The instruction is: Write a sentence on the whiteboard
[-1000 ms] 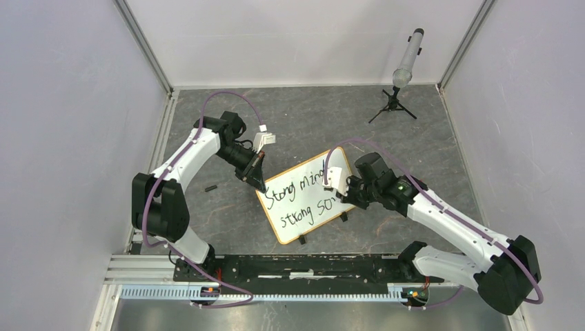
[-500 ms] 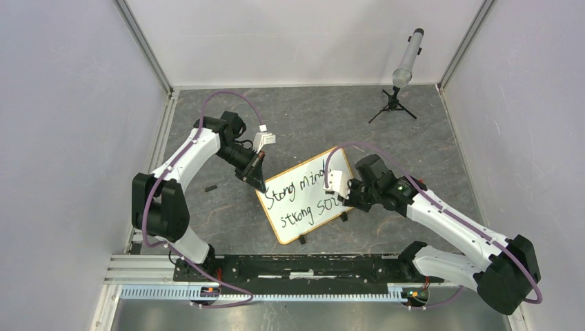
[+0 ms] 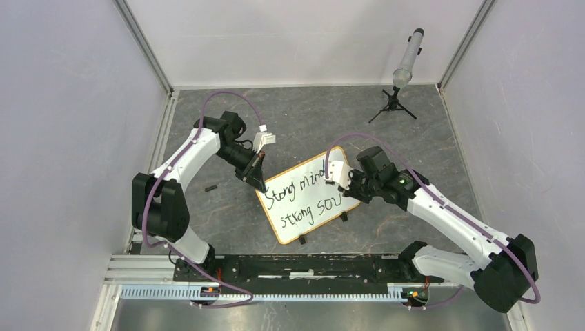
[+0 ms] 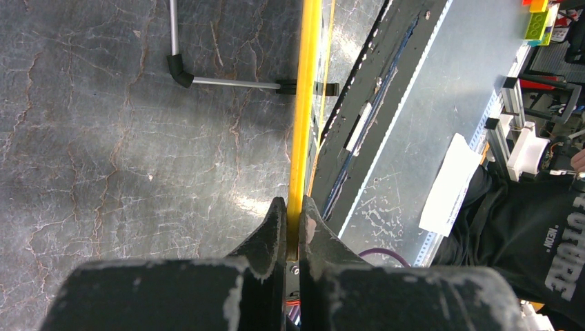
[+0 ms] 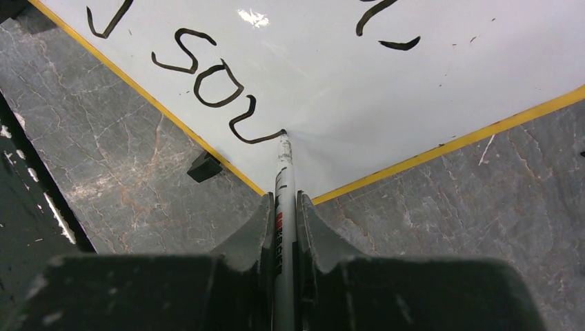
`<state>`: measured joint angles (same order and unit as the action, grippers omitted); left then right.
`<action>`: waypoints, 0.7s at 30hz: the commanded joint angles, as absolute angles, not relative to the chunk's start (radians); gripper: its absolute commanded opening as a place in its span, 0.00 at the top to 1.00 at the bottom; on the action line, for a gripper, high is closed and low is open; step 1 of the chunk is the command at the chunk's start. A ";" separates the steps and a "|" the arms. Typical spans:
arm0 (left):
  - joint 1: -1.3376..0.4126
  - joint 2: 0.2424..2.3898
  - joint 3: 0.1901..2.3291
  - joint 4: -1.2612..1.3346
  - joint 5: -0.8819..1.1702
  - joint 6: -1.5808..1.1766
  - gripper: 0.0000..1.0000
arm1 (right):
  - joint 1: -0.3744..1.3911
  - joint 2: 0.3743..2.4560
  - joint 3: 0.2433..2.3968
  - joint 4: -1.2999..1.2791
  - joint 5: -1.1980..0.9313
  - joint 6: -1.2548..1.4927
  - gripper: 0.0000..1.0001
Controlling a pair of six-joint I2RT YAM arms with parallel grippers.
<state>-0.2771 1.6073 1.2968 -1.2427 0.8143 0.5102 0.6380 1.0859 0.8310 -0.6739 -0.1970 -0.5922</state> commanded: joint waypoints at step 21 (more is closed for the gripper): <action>-0.280 1.613 1.302 -1.180 0.730 0.513 0.98 | 0.629 1.065 0.741 -0.640 -0.189 -0.613 1.00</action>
